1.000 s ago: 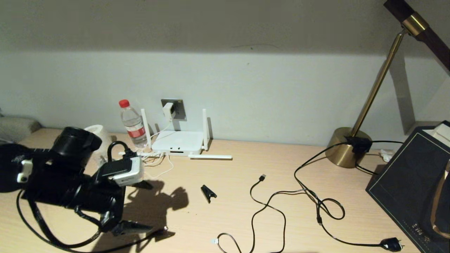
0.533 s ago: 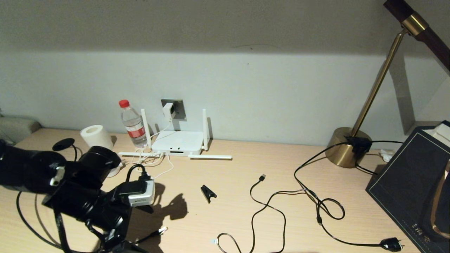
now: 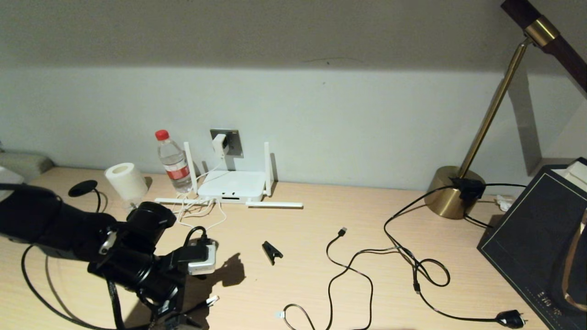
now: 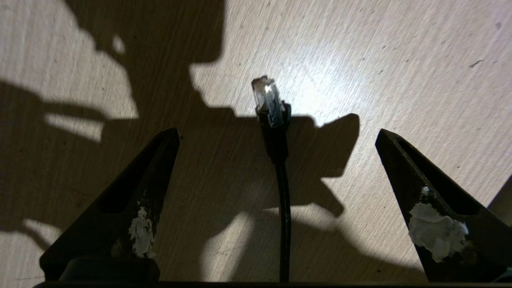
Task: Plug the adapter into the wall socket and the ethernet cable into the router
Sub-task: Pick up cable
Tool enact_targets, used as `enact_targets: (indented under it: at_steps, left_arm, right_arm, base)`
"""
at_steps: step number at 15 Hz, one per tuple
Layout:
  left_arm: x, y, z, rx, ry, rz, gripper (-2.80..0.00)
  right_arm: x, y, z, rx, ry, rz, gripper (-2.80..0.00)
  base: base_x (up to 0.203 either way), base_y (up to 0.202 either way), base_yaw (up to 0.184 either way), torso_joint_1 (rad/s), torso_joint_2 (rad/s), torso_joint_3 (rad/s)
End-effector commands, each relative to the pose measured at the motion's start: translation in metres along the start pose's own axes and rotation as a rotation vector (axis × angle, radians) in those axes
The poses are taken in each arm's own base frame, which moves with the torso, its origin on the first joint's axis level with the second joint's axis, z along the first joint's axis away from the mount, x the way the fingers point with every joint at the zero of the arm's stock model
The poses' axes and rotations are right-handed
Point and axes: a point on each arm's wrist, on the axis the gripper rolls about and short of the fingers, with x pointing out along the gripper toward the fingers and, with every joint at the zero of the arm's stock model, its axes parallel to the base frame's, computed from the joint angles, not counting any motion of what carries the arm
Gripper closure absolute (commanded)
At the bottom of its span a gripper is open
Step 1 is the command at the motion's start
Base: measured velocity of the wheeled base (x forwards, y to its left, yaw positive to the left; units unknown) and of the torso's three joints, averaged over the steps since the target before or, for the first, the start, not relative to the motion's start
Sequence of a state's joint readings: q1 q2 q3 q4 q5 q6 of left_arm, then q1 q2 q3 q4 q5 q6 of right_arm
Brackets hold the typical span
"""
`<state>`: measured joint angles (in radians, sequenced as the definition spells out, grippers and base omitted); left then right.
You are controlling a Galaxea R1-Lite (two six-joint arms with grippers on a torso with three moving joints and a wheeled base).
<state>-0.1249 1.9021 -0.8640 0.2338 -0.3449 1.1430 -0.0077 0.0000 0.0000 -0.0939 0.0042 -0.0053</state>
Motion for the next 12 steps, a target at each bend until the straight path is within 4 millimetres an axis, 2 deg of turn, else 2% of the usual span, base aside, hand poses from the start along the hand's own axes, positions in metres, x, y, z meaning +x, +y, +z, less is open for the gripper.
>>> enact_targets:
  at_steps: [1,12]
  left_arm:
    - [0.0064,0.0004,-0.0028,-0.011,0.022,-0.016,-2.80]
    - [0.0104,-0.0038,-0.0073,-0.031,0.049,0.019,-2.80]
  right_arm:
    - [0.0020,0.0001,-0.0100,-0.001,0.036,0.001,0.00]
    - [0.0019,0.0001,-0.0099,-0.001,0.034,0.001,0.00]
  base:
    - [0.000,0.000,0.000,0.000,0.00,0.000]
    - [0.000,0.000,0.000,0.000,0.00,0.000]
